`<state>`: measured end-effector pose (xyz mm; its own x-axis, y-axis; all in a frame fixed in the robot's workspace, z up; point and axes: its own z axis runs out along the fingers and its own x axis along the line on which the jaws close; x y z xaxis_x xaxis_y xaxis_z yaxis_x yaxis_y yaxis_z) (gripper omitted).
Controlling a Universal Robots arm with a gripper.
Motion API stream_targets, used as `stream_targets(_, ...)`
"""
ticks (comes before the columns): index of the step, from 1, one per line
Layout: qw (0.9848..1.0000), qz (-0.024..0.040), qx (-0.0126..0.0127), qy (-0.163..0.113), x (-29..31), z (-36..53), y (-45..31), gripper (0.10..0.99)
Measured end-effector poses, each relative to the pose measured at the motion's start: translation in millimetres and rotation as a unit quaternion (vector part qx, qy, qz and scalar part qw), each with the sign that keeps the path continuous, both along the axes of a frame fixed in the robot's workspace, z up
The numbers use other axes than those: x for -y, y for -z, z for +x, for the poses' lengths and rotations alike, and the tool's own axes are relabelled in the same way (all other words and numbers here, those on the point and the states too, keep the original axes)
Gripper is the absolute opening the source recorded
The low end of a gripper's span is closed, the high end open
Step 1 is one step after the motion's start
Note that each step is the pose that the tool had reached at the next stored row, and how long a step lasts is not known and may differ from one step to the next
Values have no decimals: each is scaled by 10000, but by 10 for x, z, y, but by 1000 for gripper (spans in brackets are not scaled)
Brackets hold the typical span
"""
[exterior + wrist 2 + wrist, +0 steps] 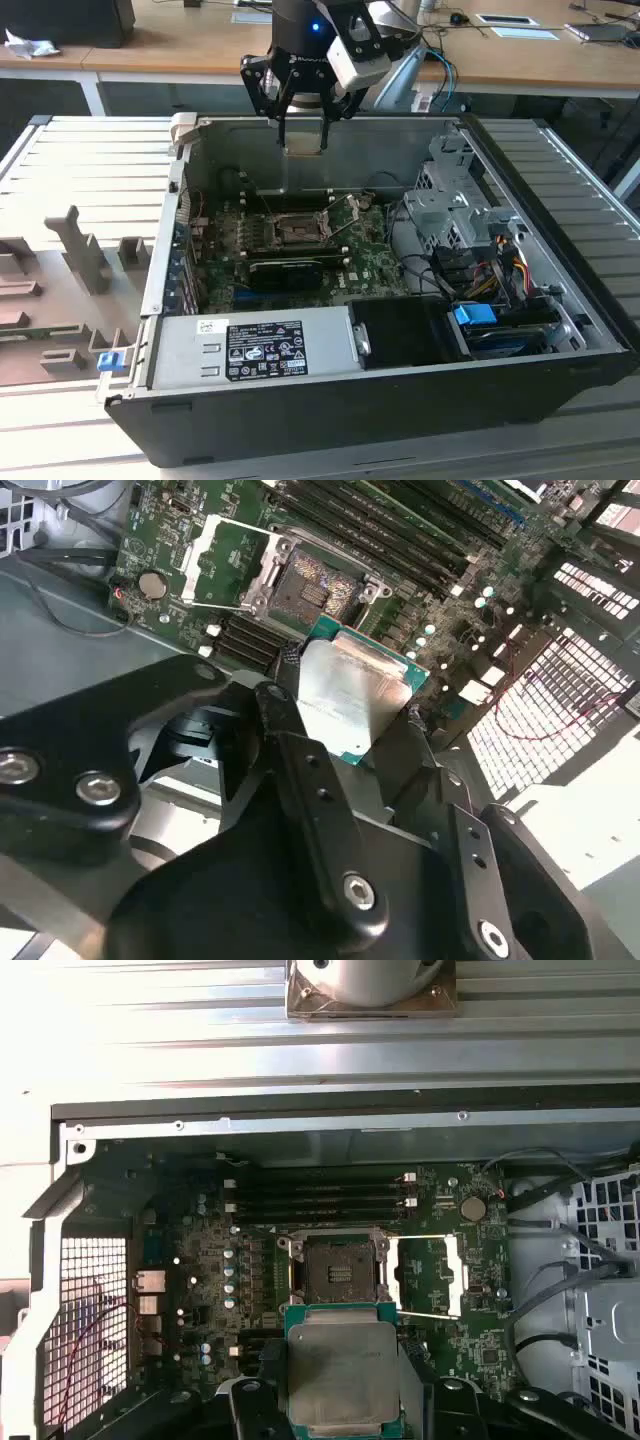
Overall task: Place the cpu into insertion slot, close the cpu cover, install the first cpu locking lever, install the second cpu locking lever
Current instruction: 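Place the cpu into insertion slot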
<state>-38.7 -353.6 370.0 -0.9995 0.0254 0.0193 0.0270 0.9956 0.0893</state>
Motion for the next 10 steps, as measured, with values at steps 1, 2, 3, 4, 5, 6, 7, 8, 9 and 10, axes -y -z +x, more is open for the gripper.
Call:
stream_targets(1,10000,0,0,98,0,0,0,533)
stream_targets(2,9998,0,0,218,0,0,0,533)
stream_targets(3,9996,0,0,275,0,0,0,533)
stream_targets(4,9995,0,0,331,0,0,0,533)
stream_targets(5,9991,0,0,424,0,0,1,533)
stream_targets(6,9989,0,0,460,0,0,1,533)
stream_targets(7,9989,0,0,461,0,0,3,533)
stream_targets(8,9989,0,0,462,0,0,6,533)
stream_targets(9,9989,0,0,462,0,0,10,533)
stream_targets(10,9989,0,-1,462,0,0,13,533)
